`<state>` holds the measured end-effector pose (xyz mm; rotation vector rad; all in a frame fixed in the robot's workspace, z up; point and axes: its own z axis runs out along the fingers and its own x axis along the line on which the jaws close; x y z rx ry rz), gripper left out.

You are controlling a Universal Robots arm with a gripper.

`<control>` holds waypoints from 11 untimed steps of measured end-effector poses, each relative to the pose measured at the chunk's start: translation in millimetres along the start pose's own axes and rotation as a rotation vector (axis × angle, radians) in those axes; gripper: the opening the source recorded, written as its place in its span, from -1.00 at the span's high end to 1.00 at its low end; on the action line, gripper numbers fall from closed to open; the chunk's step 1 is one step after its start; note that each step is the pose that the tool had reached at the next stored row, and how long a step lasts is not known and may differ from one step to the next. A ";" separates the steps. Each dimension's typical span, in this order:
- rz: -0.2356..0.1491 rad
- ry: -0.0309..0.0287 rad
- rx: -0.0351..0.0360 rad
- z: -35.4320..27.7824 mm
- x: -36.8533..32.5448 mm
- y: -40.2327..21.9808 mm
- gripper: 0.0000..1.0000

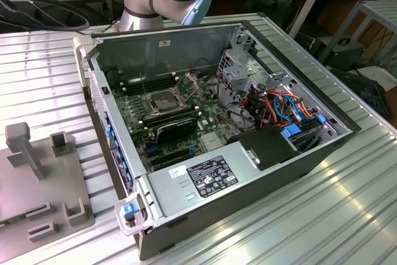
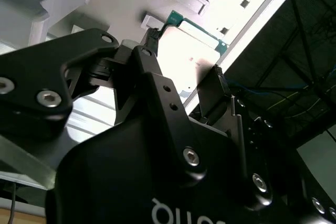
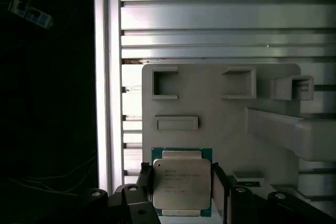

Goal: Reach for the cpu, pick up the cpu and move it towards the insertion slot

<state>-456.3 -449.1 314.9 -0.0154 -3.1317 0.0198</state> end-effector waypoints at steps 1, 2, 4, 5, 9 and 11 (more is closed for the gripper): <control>0.000 0.0006 0.0002 -0.7 0.0 0.0 -0.09; 0.000 0.0007 0.0001 -0.8 0.0 0.0 -0.09; 0.000 0.0010 0.0001 -1.0 0.0 0.0 -0.09; 0.000 0.0011 0.0001 -1.0 0.0 0.0 -0.09; 0.000 0.0013 0.0013 -1.1 -0.1 0.0 -0.09; 0.000 0.0013 0.0014 -2.5 -0.1 0.1 -0.09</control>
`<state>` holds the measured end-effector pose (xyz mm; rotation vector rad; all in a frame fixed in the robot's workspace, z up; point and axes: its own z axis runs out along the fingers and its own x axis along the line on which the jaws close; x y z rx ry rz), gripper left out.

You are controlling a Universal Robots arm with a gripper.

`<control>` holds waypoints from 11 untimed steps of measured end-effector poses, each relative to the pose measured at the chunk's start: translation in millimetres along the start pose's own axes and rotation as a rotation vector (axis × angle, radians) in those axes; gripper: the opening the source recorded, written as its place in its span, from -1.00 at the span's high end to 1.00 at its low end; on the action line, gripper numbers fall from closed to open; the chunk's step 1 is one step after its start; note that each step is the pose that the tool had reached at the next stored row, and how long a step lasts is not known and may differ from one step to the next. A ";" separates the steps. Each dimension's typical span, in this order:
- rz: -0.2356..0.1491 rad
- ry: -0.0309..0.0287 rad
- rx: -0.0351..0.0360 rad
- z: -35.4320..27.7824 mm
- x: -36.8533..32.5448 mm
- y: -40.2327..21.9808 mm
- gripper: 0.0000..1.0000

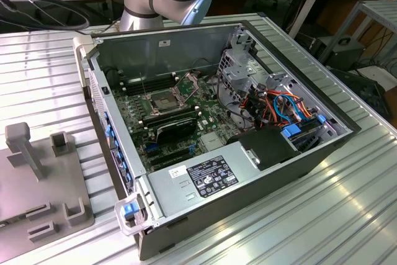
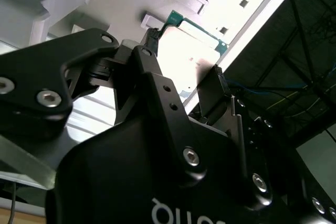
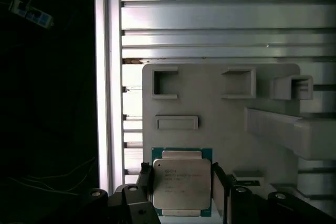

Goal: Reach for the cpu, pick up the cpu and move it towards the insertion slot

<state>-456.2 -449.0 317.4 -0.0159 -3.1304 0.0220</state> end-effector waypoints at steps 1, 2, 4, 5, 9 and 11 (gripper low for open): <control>0.000 0.0000 0.0000 -1.6 0.0 0.0 -0.09; 0.000 -0.0001 -0.0001 -3.3 0.1 -0.1 -0.09; 0.000 -0.0002 -0.0001 -6.7 0.1 -0.1 -0.09; 0.000 -0.0002 -0.0001 -8.3 0.1 -0.1 -0.09; 0.000 -0.0003 -0.0001 -17.5 0.2 -0.3 -0.09; 0.000 -0.0002 -0.0002 -19.8 0.3 -0.3 -0.09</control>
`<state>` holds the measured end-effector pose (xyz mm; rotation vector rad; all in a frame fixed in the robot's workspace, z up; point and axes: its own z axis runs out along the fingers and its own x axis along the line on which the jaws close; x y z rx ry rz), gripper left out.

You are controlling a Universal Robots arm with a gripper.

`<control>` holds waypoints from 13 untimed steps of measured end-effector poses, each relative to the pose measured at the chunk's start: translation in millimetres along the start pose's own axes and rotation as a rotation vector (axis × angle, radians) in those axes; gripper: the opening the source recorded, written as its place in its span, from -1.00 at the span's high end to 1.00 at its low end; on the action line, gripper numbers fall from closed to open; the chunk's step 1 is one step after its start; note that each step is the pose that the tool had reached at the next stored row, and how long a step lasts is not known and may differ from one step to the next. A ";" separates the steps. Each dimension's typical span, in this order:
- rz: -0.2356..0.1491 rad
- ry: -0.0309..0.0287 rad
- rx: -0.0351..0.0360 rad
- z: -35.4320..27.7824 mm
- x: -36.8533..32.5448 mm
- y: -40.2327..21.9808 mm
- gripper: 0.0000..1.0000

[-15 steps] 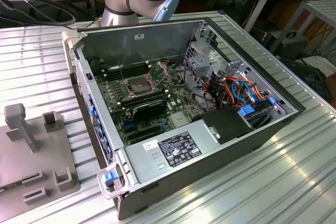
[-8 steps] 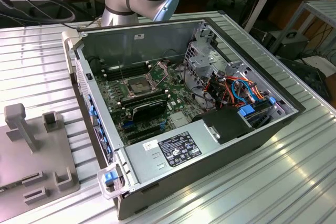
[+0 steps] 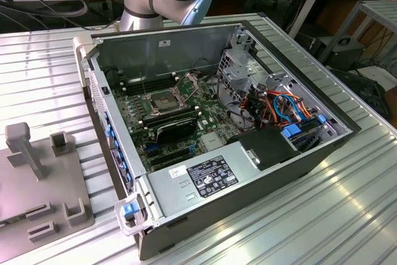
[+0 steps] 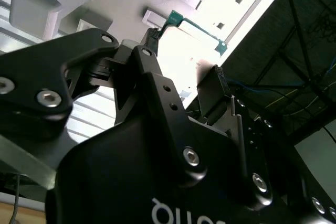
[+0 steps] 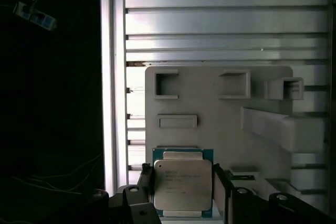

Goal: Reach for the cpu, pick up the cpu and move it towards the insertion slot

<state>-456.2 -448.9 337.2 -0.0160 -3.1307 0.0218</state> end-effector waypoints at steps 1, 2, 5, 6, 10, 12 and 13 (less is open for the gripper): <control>0.000 -0.0001 0.0000 -0.7 0.0 0.0 -0.09; 0.000 0.0000 0.0000 -1.3 0.0 0.0 -0.09; 0.000 -0.0001 0.0000 -3.0 0.0 -0.1 -0.09; 0.000 0.0000 0.0001 -3.4 0.0 -0.1 -0.09; 0.000 0.0001 0.0001 -5.6 0.0 -0.1 -0.09; 0.000 0.0000 0.0000 -6.6 0.1 -0.1 -0.09; 0.000 0.0001 0.0001 -7.1 0.0 -0.1 -0.09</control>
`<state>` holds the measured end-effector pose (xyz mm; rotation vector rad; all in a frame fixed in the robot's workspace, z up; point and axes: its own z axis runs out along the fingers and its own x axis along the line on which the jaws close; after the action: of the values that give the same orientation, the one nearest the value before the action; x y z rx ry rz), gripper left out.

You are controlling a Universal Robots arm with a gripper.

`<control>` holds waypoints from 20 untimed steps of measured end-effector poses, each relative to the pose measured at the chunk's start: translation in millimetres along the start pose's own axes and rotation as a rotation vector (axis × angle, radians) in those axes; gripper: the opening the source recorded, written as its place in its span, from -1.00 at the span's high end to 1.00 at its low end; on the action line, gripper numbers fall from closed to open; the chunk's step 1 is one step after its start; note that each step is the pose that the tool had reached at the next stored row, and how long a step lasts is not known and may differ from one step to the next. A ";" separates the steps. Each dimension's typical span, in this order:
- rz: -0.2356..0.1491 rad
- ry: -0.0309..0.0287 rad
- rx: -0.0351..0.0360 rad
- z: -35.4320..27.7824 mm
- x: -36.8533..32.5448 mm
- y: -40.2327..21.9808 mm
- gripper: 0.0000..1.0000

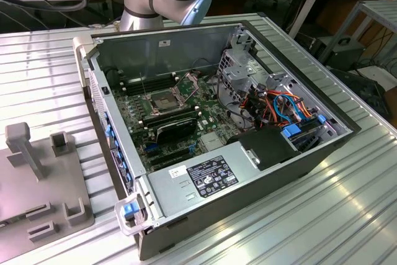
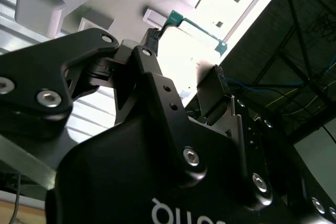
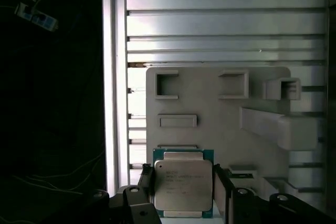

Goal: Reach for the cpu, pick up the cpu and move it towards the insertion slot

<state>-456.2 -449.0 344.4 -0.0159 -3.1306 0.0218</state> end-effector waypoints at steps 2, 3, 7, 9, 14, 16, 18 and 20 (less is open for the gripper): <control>0.000 0.0000 0.0000 -1.6 0.0 0.0 -0.09; 0.000 -0.0001 0.0000 -2.4 0.0 0.0 -0.09; 0.000 0.0000 0.0000 -6.5 0.1 -0.1 -0.09; 0.000 -0.0001 -0.0001 -8.1 0.1 -0.1 -0.09; 0.000 0.0000 0.0000 -14.0 0.2 -0.2 -0.09; 0.000 0.0000 0.0000 -16.7 0.2 -0.2 -0.09; 0.000 -0.0001 -0.0001 -17.2 0.2 -0.3 -0.09; 0.000 -0.0003 -0.0002 -17.3 0.2 -0.2 -0.09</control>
<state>-456.2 -449.0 361.6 -0.0159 -3.1309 0.0216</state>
